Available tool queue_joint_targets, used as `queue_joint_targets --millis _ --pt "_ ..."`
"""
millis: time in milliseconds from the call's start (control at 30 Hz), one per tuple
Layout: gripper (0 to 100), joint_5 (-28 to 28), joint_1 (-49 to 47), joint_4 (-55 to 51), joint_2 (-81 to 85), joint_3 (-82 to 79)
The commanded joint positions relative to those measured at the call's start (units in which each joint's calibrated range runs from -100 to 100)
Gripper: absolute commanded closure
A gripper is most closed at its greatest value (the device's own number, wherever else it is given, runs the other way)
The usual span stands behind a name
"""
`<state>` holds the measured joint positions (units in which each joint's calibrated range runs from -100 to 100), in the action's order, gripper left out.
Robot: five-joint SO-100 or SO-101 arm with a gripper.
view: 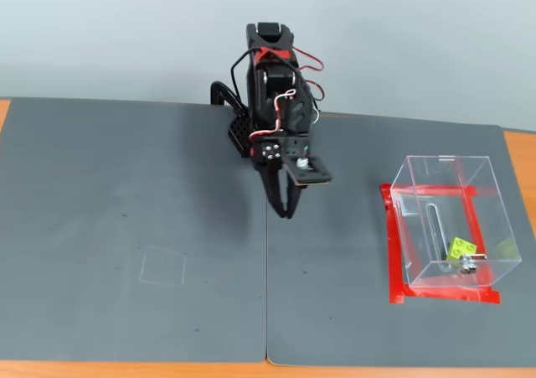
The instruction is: Pick the green lego block and place it into the transparent box
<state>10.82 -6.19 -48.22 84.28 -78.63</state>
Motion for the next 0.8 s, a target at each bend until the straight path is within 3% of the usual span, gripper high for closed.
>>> queue_joint_targets --millis 0,200,567,767 --pt "98 -0.9 1.8 2.4 5.0 -3.9" --pt "98 -4.3 1.8 9.8 12.2 -14.0" --pt "98 -6.1 2.2 9.2 14.9 -21.2" --pt "98 -6.2 2.2 -2.0 15.0 -21.2"
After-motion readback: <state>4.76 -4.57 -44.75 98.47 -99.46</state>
